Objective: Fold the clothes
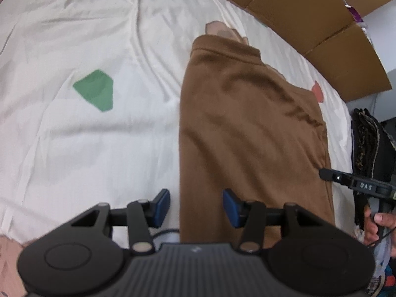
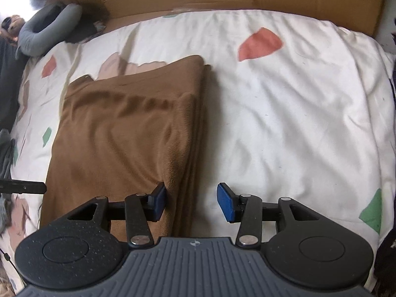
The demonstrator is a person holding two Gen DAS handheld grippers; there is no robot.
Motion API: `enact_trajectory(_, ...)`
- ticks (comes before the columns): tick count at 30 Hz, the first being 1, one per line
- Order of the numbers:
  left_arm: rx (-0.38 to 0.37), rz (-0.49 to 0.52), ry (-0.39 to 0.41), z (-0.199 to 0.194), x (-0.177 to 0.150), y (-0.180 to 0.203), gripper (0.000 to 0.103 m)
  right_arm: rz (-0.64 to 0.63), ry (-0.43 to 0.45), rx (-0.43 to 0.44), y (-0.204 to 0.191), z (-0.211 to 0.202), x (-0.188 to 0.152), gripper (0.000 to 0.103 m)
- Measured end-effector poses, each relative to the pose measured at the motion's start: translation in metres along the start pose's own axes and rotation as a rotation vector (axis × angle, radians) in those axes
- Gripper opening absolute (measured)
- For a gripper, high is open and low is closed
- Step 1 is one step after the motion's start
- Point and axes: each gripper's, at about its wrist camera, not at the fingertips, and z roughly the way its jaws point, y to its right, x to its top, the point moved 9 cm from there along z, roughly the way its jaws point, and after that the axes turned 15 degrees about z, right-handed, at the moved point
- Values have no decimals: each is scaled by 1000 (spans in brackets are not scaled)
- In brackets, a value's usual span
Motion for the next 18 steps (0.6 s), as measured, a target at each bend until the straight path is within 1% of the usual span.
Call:
enact_trajectory(3, 7, 13, 21, -3, 8, -1, 50, -13, 20, -15, -1, -5, 3, 50)
enact_trajectory(7, 10, 28, 56, -5, 23, -1, 50, 19, 18, 23, -5, -13, 8, 50)
enact_trajectory(10, 22, 39, 82, -4, 35, -3, 50, 21, 38, 56, -15, -18, 18, 50)
enact_trajectory(14, 43, 58, 102, -1, 49, -5, 50, -11, 61, 36, -22, -10, 36, 50)
enact_trajectory(18, 52, 60, 110, 6, 61, -8, 50, -54, 52, 16, -29, 5, 42, 50)
